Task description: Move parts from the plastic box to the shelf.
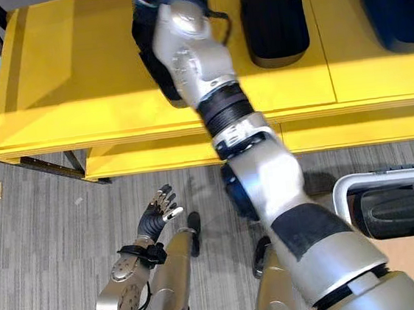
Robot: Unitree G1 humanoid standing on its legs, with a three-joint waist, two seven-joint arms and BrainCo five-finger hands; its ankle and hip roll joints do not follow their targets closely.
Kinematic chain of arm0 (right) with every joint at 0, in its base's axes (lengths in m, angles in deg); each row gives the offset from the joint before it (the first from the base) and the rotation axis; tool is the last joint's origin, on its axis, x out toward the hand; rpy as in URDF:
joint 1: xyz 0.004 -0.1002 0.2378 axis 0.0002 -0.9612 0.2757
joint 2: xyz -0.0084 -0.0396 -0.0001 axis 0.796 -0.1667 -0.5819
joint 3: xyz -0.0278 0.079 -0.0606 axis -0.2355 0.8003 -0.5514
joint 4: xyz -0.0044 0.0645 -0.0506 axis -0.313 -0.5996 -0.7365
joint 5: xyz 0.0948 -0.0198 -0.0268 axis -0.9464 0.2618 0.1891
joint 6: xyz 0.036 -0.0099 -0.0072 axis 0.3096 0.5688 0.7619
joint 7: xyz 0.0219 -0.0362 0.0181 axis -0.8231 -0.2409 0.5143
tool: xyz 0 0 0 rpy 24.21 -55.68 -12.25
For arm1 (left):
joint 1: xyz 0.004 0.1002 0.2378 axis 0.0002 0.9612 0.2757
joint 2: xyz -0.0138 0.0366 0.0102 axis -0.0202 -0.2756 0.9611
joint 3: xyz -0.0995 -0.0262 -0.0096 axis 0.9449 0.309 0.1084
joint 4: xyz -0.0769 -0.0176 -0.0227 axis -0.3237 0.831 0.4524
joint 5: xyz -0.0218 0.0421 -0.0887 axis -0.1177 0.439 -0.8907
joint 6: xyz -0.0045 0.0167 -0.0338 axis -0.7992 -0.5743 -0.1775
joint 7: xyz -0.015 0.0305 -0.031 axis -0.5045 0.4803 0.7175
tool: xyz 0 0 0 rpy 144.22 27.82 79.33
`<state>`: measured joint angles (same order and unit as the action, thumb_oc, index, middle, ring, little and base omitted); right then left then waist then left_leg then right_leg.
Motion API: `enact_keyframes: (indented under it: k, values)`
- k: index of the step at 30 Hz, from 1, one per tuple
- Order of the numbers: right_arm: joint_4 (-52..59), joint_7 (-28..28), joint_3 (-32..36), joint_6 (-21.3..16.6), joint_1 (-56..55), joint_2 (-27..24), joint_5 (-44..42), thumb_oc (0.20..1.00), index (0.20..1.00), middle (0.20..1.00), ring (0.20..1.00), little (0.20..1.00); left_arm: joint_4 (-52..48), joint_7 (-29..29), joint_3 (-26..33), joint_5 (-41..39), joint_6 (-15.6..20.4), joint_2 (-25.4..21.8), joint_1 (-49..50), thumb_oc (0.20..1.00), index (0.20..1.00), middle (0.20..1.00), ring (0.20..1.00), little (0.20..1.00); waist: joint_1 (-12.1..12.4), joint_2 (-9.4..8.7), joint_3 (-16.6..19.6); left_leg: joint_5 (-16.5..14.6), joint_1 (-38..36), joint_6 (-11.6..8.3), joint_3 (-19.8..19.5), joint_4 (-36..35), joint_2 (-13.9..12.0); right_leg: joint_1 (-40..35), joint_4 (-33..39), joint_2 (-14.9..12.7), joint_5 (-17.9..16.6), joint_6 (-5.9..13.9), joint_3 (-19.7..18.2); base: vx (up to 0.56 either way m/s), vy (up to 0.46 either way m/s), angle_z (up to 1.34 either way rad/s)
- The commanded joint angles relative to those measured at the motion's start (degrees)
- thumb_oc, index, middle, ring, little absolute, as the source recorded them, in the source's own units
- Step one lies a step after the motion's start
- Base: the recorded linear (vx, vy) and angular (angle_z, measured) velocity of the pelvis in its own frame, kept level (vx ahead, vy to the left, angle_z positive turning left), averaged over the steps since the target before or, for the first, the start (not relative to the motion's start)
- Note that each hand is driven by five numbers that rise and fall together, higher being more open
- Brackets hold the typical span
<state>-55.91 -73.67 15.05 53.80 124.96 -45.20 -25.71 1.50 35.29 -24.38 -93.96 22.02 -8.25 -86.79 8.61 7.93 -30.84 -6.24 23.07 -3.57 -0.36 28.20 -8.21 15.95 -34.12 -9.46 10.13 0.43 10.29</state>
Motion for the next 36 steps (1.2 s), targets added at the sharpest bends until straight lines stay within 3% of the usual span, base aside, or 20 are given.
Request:
enact_keyframes:
  k: [1, 9, 18, 36]
  values:
    - [3.79, 0.57, 1.68, -0.31, -0.14, 0.17, 2.25, 1.000, 1.000, 1.000, 1.000, 1.000, -3.73, 0.51, -0.18, 0.90, 3.44, -0.09, 2.22, 1.000, 1.000, 1.000, 1.000, 1.000, -0.79, -1.92, 1.05, 9.34, -3.30, -6.99, 0.09, 1.31, -3.68, -1.95, 1.44, -6.99, -13.08, 4.17, -6.01, -0.02, -0.069, -0.08]
    - [7.26, 2.45, -0.49, 0.86, -5.73, 1.87, 5.80, 1.000, 1.000, 1.000, 1.000, 1.000, -3.72, 0.95, -0.13, 0.34, 4.53, 0.60, 3.02, 1.000, 1.000, 1.000, 1.000, 1.000, -2.32, -2.98, 1.05, 9.50, -4.24, -7.52, 0.34, 0.24, -4.05, -2.17, 1.58, -6.78, -13.08, 4.47, -6.13, -0.01, -0.042, -0.02]
    - [3.11, 4.54, -3.60, 0.60, -8.02, -1.55, 11.56, 1.000, 1.000, 1.000, 1.000, 1.000, -2.68, 1.14, -0.93, -0.49, 5.18, 0.75, 2.85, 1.000, 1.000, 1.000, 1.000, 1.000, -3.38, -3.02, 1.05, 9.65, -3.54, -7.95, -0.02, 0.40, -4.42, -1.15, 1.24, -7.03, -13.38, 4.38, -6.40, 0.00, -0.021, -0.01]
    - [-5.05, 6.48, -3.88, -1.11, -13.48, -6.53, 15.07, 1.000, 1.000, 1.000, 1.000, 1.000, -1.93, 0.54, -1.98, -1.47, 5.39, 0.91, 2.17, 1.000, 1.000, 1.000, 1.000, 1.000, -3.61, -2.29, 1.05, 9.61, -0.42, -8.10, -0.65, 2.11, -4.64, 1.99, -0.37, -7.23, -13.58, 3.84, -6.33, 0.00, -0.003, 0.01]
